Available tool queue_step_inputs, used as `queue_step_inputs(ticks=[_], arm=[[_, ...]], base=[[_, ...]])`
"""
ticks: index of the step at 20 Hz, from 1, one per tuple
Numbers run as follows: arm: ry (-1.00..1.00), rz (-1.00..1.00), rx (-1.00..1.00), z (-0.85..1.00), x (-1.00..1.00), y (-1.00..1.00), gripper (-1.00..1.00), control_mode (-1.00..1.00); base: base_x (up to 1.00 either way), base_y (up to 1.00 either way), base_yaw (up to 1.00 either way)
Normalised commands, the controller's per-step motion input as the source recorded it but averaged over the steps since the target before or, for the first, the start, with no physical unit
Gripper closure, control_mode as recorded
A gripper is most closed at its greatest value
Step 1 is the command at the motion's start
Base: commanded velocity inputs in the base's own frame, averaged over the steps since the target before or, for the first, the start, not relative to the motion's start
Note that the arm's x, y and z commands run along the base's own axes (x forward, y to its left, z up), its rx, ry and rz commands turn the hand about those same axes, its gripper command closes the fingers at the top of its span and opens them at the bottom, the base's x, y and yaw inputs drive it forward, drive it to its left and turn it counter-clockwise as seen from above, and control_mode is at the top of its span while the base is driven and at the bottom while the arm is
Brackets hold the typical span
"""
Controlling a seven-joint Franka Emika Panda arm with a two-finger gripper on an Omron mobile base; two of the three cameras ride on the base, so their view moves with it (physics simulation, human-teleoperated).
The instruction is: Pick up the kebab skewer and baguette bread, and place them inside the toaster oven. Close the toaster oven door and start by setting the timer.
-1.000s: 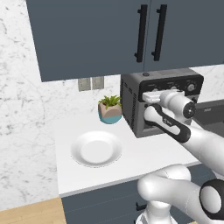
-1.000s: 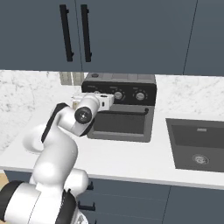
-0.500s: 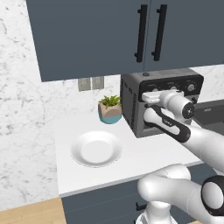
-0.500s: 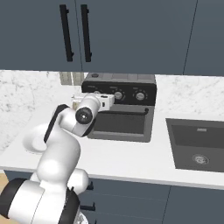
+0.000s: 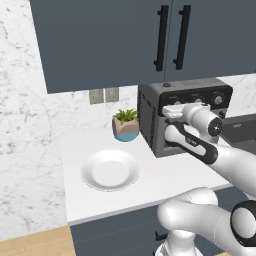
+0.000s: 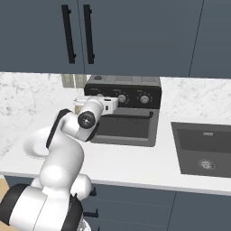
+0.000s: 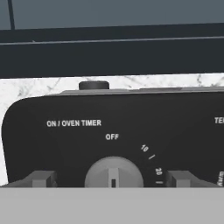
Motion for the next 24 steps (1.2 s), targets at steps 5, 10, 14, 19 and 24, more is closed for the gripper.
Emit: queue_step_inputs(ticks=[5, 10, 14, 19, 24], arm=[[0.00, 0.00, 0.00, 0.00, 0.00, 0.00, 1.00, -1.00], [0.00, 0.00, 0.00, 0.00, 0.00, 0.00, 1.00, -1.00], [0.00, 0.00, 0.00, 0.00, 0.00, 0.00, 1.00, -1.00], [0.00, 0.00, 0.00, 0.00, -0.08, 0.00, 1.00, -1.00], [-0.01, -0.02, 0.12, 0.00, -0.01, -0.06, 1.00, -1.00]], base=[[0.00, 0.00, 0.00], [0.00, 0.00, 0.00], [0.00, 0.00, 0.00], [0.00, 0.00, 0.00], [0.00, 0.00, 0.00]])
